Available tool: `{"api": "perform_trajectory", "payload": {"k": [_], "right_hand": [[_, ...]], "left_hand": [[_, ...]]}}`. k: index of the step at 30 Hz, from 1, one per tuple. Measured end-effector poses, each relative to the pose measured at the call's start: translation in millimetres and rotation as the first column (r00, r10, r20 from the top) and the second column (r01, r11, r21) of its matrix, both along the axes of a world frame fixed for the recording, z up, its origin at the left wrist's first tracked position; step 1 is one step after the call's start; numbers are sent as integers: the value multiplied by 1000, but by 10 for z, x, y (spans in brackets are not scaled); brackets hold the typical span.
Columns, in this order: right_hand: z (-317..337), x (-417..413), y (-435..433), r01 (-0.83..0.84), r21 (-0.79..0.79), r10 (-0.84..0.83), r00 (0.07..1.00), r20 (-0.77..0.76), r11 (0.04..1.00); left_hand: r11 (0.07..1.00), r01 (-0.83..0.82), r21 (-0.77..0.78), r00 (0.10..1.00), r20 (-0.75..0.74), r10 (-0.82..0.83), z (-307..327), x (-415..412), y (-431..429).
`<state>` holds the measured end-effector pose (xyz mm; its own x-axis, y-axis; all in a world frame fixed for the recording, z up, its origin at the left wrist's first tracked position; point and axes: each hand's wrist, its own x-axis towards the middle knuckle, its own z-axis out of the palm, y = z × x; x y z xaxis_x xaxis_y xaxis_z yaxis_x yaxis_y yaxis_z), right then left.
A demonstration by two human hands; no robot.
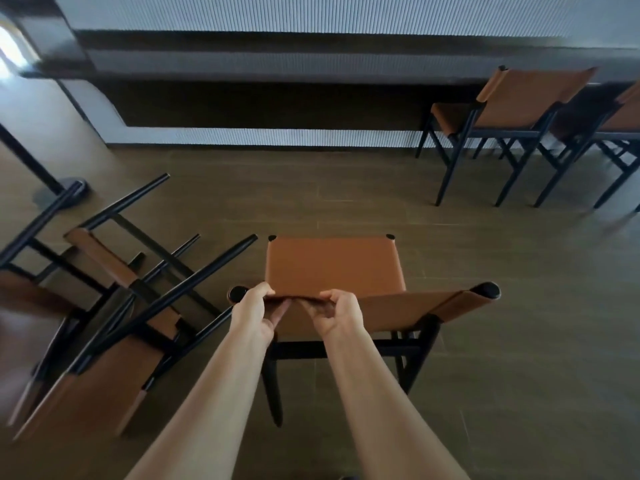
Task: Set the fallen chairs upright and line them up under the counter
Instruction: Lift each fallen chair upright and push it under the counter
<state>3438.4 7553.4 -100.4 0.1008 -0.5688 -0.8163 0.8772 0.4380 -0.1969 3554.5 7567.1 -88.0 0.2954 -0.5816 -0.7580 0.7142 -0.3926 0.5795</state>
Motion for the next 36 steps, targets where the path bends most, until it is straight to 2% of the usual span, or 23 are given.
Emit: {"api": "perform_trajectory", "payload": {"k": [9,17,20,26,29,31,34,36], "right_hand": [[-156,245,169,-19,33,21,997,-71,999],[-342,429,440,-14,234,16,1000,-7,972],[-368,435,445,-10,214,9,1000,7,977],[-333,297,535,-42,76,41,999,15,996],[-344,99,594,-15,63,17,999,-29,998],[-375,-76,633,36,73,-28,994,-110,997],[-459,-342,671,87,89,-64,968,-241,992],[-499,-477,681,76,72,-53,960,-276,995]], "left_hand": [[999,37,11,979,-201,-35,-165,384,233],[995,35,97,981,-194,-16,-444,600,581],[994,32,100,979,-204,-11,-463,638,595],[998,32,58,978,-207,-19,-480,586,637],[990,120,76,975,-195,-103,-498,469,645],[979,187,81,964,-205,-167,-497,356,640],[971,221,95,952,-238,-193,-492,205,616],[969,224,100,949,-249,-194,-506,148,578]]}}
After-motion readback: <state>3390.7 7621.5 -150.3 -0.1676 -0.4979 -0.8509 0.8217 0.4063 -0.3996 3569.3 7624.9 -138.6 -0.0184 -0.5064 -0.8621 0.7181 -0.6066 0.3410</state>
